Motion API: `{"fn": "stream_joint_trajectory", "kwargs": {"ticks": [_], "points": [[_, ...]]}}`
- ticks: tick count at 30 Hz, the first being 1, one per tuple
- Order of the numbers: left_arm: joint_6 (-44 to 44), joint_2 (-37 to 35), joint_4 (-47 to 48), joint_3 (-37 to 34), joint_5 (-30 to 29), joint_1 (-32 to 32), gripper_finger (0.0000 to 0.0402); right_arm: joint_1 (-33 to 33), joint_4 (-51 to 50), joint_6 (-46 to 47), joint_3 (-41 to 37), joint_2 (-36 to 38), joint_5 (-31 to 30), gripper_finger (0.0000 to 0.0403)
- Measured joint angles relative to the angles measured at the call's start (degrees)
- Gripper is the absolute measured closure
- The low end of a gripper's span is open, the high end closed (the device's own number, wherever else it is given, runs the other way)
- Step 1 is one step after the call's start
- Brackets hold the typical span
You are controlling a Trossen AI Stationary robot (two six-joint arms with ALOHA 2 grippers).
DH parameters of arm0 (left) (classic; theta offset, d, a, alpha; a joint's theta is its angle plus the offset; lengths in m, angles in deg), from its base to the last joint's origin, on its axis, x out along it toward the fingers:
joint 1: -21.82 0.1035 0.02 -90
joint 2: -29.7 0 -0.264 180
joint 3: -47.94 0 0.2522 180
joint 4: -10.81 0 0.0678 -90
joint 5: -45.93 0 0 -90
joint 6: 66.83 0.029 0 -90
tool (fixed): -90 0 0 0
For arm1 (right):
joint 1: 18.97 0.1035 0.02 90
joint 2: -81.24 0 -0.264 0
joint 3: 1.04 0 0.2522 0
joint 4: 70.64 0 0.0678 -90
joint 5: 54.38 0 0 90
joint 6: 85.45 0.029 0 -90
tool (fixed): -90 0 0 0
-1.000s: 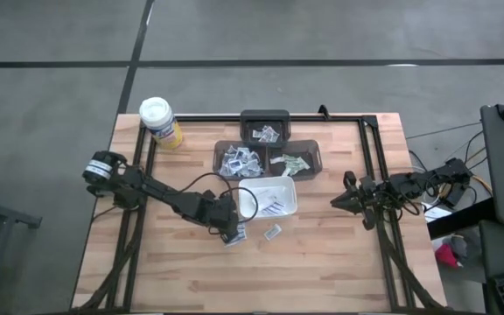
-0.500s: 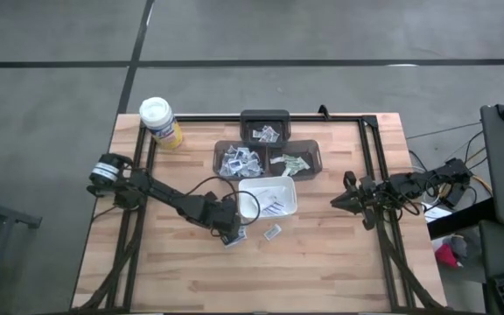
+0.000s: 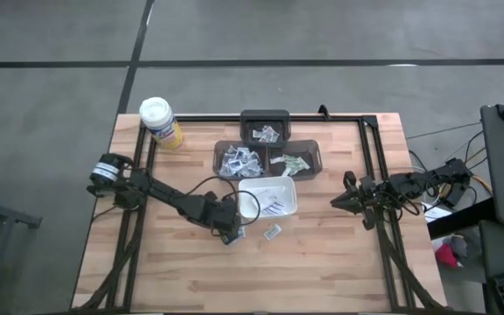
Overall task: Pick & Place First Aid Supplies
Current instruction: Put the blue bandage into the white bin
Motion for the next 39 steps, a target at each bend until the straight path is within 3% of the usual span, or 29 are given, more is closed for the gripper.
{"fn": "stream_joint_trajectory", "kwargs": {"ticks": [21, 39], "points": [[4.0, 0.1, 0.7, 2.0, 2.0, 0.3, 0.0397, 0.0, 0.0, 0.4, 0.0, 0.0, 0.0, 0.0360], [5.3, -2.5, 4.8, 2.4, 8.7, 0.3, 0.0401, 0.0, 0.0, 0.7, 0.0, 0.0, 0.0, 0.0360]]}}
